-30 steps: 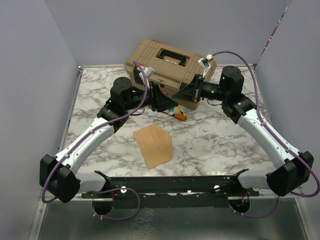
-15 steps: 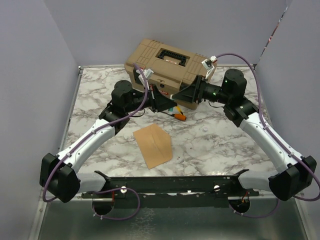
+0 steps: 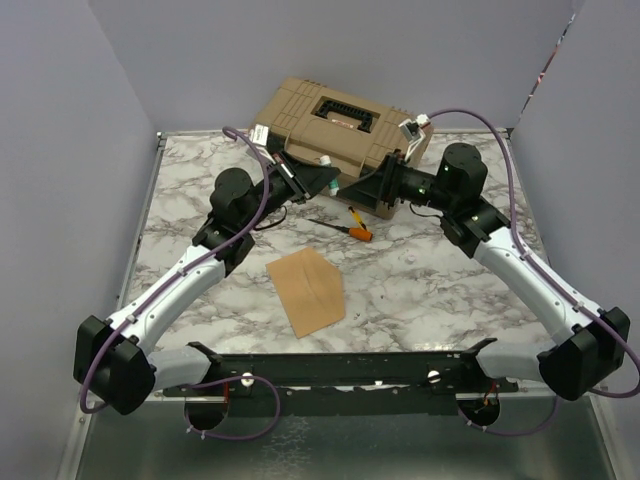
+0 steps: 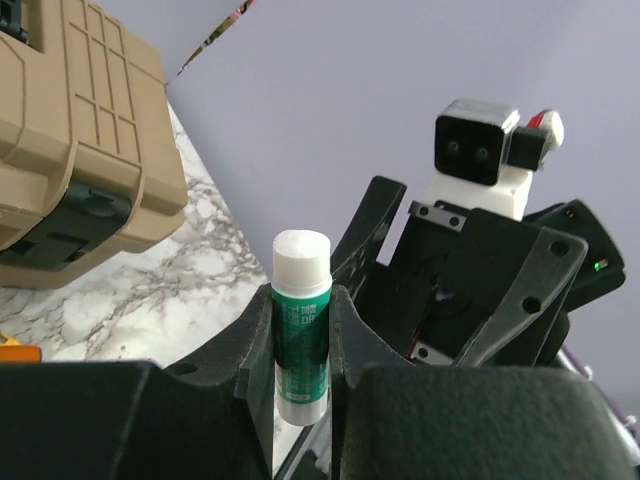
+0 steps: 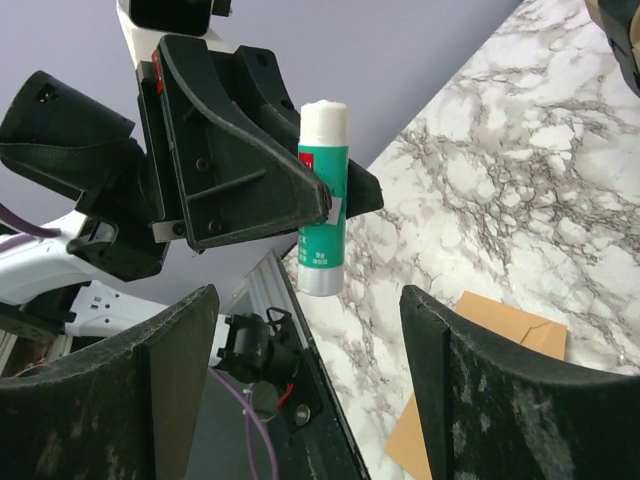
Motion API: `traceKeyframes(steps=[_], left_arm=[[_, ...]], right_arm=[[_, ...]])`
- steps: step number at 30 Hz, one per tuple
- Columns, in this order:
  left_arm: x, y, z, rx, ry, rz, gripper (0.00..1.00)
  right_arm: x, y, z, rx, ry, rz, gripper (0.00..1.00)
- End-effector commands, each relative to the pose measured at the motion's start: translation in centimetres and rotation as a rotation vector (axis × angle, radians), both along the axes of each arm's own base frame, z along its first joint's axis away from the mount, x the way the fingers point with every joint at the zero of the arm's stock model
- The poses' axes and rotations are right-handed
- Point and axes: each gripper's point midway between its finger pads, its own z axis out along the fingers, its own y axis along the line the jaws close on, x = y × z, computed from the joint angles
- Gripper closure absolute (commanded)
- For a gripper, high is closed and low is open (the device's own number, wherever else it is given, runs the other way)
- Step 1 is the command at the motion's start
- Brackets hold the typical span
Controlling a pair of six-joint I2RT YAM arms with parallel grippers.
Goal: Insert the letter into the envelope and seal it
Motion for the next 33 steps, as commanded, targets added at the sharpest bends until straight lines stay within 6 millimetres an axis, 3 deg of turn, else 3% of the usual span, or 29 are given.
traceKeyframes(steps=[1, 5, 11, 16, 20, 22, 24, 28, 33], left_arm=[[1.4, 0.7, 3.5, -0.131, -0.002, 0.077, 1.0], [1.6, 0.5, 3.7, -0.165, 0.021, 0.066, 1.0], [1.5, 0.4, 4.2, -0.206, 0.022, 0.055, 1.0], [1.1, 0.1, 4.6, -0.219, 0.013, 0.022, 1.0], [0.6, 0.1, 5.1, -0.233, -0.006, 0.002, 1.0], [0.4, 0.3, 5.6, -0.259, -0.015, 0.001, 1.0], [0.4, 0.5, 6.4, -0.31, -0.018, 0.002, 1.0], [-0.4, 0.4, 9.3, -0.381, -0.105, -0.051, 1.0], [-1.4, 0.3, 11.1, -0.367, -0.236, -0.079, 1.0]], right_arm=[[0.3, 0.9, 1.3, 0.024, 0.013, 0.02, 0.23], [0.7, 1.4, 1.4, 0.04, 0.056, 0.033, 0.26], [1.1, 2.1, 1.6, 0.078, 0.107, 0.057, 0.45], [1.1, 2.5, 2.6, 0.16, 0.177, 0.069, 0.55], [1.3, 2.6, 3.5, 0.214, 0.23, 0.062, 0.7], [1.2, 2.5, 4.0, 0.246, 0.261, 0.066, 0.84], [1.0, 2.2, 4.9, 0.313, 0.31, 0.055, 0.99], [0.6, 0.4, 9.1, 0.519, 0.366, 0.028, 1.0], [0.4, -2.6, 12.8, 0.894, 0.594, 0.081, 1.0]])
